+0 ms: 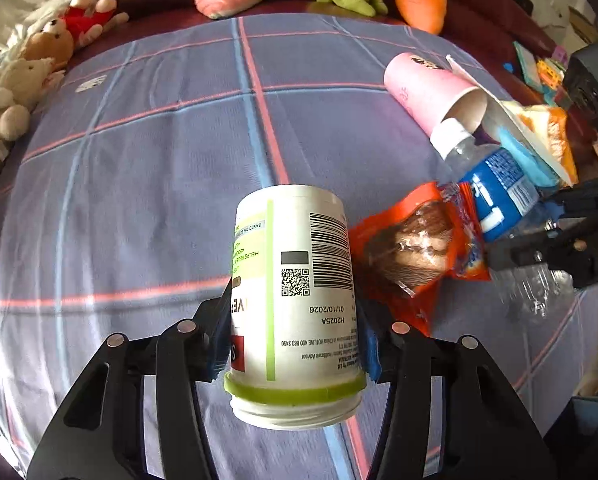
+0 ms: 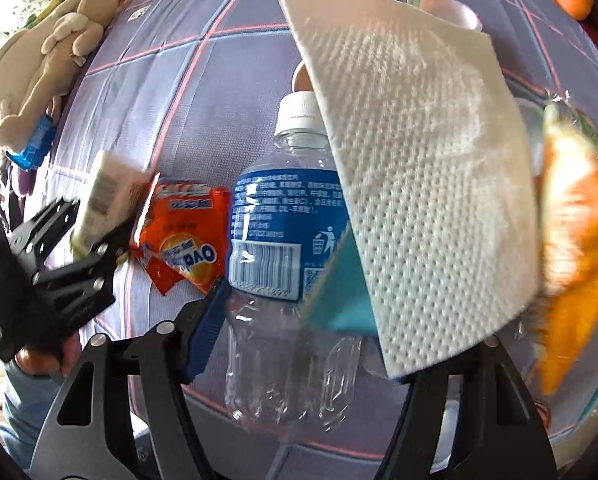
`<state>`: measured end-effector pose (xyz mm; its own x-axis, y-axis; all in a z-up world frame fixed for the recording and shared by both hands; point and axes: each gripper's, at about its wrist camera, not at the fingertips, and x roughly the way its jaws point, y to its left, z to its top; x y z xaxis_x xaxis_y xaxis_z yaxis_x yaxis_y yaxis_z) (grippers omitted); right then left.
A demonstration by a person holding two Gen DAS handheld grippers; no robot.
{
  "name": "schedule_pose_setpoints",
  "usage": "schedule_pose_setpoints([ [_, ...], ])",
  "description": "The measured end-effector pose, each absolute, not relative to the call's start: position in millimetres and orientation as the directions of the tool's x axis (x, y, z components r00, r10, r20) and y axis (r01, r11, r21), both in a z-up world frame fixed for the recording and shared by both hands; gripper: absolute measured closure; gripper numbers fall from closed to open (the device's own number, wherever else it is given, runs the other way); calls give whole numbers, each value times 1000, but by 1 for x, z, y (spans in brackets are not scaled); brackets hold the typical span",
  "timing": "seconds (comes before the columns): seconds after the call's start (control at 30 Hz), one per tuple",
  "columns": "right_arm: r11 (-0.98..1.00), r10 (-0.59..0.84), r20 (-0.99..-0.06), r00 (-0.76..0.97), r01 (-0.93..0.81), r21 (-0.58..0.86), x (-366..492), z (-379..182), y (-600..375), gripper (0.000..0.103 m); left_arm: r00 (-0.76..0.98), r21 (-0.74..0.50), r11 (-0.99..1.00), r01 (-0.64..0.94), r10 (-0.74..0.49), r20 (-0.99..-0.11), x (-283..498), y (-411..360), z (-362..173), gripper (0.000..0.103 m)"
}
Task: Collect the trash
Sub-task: 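Grasp the blue-label water bottle with the right tool while the left tool grasps the white pill bottle, then carry the water bottle and pill bottle over the trash bin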
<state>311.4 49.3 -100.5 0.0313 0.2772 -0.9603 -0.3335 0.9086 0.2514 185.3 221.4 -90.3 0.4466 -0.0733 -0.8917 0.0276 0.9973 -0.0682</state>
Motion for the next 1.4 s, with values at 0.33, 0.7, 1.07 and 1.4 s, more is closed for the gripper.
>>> schedule_pose_setpoints([
  [0.33,890,347,-933,95,-349,295,279,-67,26,41,532,-127,992,2,-109,-840,145,213,-43,52],
  [0.7,861,453,-870,193,-348,371,252,-5,-24,41,578,-132,988,81,-154,-801,128,150,-3,52],
  [1.07,892,449,-825,343,-234,388,234,29,-144,41,593,-131,965,226,-243,-768,137,57,26,52],
  [1.4,912,337,-809,482,45,407,196,17,-328,41,520,-135,895,425,-364,-773,165,-82,28,51],
])
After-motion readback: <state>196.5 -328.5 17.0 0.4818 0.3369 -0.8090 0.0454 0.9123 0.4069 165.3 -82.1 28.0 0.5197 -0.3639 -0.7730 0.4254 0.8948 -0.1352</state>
